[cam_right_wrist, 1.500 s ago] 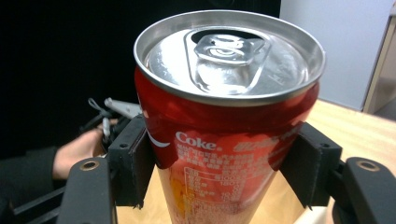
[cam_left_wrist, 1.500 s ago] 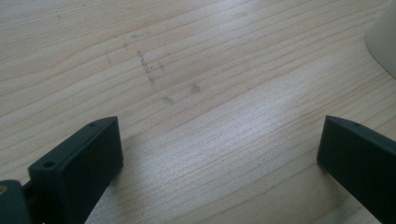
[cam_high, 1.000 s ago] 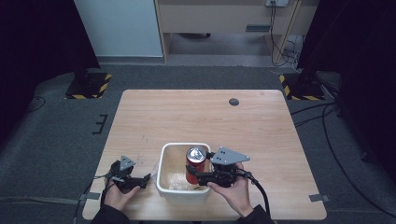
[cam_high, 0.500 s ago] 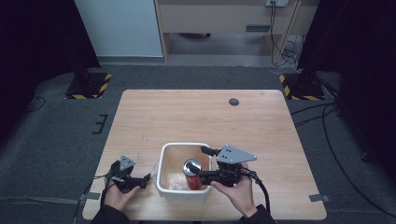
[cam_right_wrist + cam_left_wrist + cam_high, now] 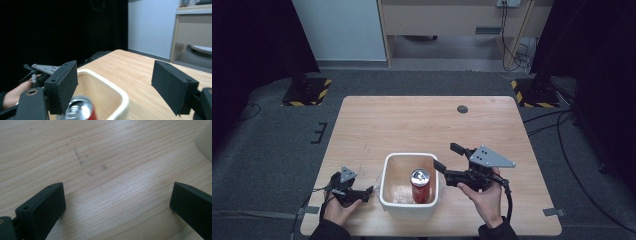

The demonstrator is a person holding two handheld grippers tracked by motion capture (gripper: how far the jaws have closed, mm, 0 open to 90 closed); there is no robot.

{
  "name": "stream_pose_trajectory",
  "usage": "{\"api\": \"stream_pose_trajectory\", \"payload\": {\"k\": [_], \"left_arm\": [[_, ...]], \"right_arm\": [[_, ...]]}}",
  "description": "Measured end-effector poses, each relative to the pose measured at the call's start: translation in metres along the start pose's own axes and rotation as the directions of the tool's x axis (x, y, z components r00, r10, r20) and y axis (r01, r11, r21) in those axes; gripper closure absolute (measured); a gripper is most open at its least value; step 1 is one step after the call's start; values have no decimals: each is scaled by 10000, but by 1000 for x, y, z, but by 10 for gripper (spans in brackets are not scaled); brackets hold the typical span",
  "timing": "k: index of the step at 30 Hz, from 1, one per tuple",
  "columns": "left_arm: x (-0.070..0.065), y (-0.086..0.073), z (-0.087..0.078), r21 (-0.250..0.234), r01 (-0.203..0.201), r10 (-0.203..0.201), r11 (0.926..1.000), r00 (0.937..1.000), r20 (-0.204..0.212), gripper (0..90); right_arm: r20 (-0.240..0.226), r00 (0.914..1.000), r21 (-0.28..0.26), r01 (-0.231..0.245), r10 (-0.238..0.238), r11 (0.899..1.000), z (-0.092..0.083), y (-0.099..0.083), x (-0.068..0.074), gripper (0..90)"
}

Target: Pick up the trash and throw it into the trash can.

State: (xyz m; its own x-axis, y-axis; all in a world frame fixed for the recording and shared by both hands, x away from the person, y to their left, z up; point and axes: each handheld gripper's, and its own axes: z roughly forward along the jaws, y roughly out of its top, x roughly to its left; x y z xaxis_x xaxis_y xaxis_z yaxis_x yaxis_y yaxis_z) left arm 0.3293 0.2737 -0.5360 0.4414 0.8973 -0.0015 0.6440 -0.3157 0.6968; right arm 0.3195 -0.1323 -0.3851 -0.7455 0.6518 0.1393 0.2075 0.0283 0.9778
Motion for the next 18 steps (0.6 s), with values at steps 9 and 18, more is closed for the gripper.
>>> {"api": "stream_pose_trajectory", "payload": {"k": [9, 18], "left_arm": [[0, 0, 0, -2, 0, 0, 10000, 10000, -1, 0], [0, 0, 0, -3, 1, -1, 10000, 10000, -1, 0]], "right_arm": [[1115, 9932, 275, -368, 336, 9989, -11, -3, -30, 192], [2567, 9648, 1298, -927, 568, 9872, -11, -30, -68, 187]]}}
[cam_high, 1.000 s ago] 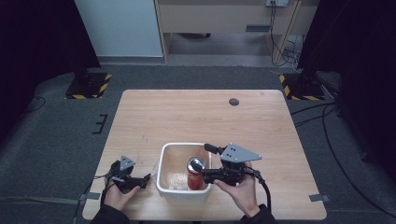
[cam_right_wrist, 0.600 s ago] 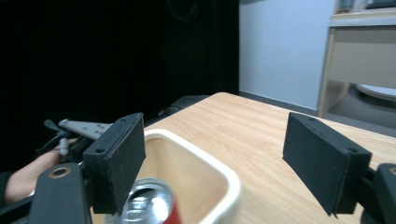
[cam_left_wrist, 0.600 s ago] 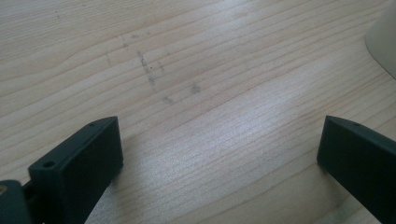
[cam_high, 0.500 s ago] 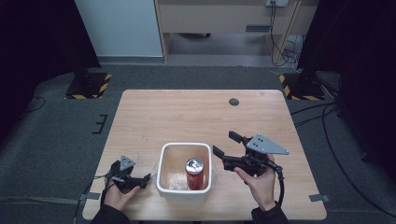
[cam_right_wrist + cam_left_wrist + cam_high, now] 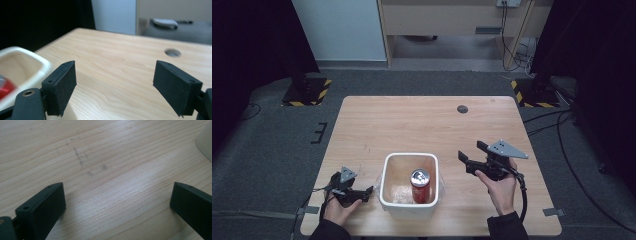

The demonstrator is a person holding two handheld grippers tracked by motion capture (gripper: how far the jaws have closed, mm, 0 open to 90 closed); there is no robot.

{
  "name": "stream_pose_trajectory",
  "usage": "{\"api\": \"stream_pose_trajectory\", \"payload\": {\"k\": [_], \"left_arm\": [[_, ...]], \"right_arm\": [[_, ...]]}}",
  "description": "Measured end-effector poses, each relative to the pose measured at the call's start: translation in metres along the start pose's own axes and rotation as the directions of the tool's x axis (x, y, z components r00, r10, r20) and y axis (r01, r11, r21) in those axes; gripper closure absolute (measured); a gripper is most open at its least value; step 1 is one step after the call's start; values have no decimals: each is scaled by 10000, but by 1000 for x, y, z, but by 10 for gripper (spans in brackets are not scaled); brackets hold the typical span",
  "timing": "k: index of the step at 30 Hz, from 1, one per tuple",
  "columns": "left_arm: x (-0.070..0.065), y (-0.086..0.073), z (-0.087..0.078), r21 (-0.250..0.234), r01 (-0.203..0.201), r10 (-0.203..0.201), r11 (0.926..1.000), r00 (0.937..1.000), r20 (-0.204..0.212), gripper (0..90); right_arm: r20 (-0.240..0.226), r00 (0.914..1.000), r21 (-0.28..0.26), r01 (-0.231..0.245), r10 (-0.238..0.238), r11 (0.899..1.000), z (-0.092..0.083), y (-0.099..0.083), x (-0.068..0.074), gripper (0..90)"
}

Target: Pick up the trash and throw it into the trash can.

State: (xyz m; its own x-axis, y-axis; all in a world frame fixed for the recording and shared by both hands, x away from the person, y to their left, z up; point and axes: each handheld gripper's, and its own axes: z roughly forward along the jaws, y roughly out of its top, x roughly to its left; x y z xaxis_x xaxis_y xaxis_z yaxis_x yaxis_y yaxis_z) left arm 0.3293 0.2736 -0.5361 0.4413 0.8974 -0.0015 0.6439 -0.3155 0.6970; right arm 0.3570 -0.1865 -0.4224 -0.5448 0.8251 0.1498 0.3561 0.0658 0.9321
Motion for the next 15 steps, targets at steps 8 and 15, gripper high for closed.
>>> {"api": "stream_pose_trajectory", "payload": {"k": [8, 15], "left_arm": [[0, 0, 0, 1, -2, 2, 10000, 10000, 0, 0], [0, 0, 0, 3, -3, 3, 10000, 10000, 1, 0]], "right_arm": [[954, 9954, 952, -217, 126, 9952, 8, -23, -30, 189], [1545, 9879, 1636, -420, 165, 9856, 12, -42, -51, 199]]}}
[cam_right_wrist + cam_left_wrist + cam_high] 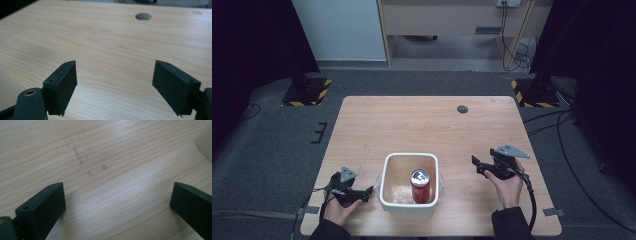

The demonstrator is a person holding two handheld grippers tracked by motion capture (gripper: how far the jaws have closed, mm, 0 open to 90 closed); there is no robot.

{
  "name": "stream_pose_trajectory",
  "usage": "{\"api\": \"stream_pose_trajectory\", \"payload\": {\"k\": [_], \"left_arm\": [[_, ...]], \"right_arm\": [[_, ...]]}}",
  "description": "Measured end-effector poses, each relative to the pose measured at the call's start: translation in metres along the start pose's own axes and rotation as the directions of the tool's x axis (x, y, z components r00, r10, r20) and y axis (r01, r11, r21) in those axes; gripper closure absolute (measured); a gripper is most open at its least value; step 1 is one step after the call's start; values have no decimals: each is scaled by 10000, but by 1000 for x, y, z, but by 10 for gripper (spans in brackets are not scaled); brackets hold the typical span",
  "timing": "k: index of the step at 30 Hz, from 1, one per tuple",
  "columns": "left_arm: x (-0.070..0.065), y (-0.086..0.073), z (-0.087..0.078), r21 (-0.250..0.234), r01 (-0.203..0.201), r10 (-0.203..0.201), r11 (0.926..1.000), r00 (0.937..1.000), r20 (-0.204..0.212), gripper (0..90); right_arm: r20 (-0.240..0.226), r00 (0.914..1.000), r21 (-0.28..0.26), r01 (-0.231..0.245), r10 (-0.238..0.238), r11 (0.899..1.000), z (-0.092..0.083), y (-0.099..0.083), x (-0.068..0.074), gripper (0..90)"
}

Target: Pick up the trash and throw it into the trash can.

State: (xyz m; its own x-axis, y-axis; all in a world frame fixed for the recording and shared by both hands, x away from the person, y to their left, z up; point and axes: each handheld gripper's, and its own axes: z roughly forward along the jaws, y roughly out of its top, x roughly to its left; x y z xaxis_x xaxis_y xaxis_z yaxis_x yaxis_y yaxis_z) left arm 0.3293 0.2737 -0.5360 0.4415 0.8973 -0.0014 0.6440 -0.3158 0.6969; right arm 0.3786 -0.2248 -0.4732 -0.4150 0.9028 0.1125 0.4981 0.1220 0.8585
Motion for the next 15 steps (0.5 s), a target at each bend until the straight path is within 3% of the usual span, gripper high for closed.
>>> {"api": "stream_pose_trajectory", "payload": {"k": [11, 15], "left_arm": [[0, 0, 0, -2, 2, -2, 10000, 10000, -1, 0], [0, 0, 0, -1, 2, -2, 10000, 10000, -1, 0]], "right_arm": [[761, 9970, 1104, -193, 109, 9937, 10, -27, -30, 211], [1051, 9943, 1772, -1, -188, 9842, 13, -32, -35, 203]]}}
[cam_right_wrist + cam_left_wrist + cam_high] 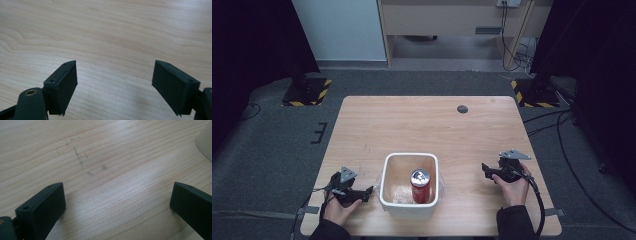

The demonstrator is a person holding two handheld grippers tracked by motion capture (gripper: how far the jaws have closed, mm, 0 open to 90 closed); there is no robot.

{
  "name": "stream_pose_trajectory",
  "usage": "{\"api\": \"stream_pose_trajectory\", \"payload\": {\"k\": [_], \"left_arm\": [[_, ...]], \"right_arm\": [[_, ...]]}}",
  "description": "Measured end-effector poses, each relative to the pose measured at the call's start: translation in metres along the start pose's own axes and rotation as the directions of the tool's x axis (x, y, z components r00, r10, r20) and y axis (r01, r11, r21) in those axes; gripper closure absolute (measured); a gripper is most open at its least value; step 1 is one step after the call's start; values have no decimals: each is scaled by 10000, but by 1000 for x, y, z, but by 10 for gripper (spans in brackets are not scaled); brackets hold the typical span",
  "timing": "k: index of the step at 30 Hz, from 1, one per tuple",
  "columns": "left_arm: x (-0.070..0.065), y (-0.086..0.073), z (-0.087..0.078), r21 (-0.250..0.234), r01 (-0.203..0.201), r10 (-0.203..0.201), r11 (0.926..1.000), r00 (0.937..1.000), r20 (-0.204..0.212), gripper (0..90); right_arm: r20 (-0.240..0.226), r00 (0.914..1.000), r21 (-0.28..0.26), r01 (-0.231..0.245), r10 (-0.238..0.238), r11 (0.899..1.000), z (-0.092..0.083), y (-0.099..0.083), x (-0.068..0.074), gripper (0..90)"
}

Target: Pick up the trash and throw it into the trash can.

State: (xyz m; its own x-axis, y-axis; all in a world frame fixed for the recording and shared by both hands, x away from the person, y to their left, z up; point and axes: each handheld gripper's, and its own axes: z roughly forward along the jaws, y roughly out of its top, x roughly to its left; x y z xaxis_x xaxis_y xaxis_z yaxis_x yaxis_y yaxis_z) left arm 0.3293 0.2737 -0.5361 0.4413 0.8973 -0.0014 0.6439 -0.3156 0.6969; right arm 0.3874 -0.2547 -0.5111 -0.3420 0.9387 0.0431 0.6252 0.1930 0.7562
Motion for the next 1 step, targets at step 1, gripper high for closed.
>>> {"api": "stream_pose_trajectory", "payload": {"k": [1], "left_arm": [[0, 0, 0, 0, -1, 1, 10000, 10000, 1, 0]], "right_arm": [[14, 10000, 87, 41, -41, 10000, 1, -1, 0, 203]]}}
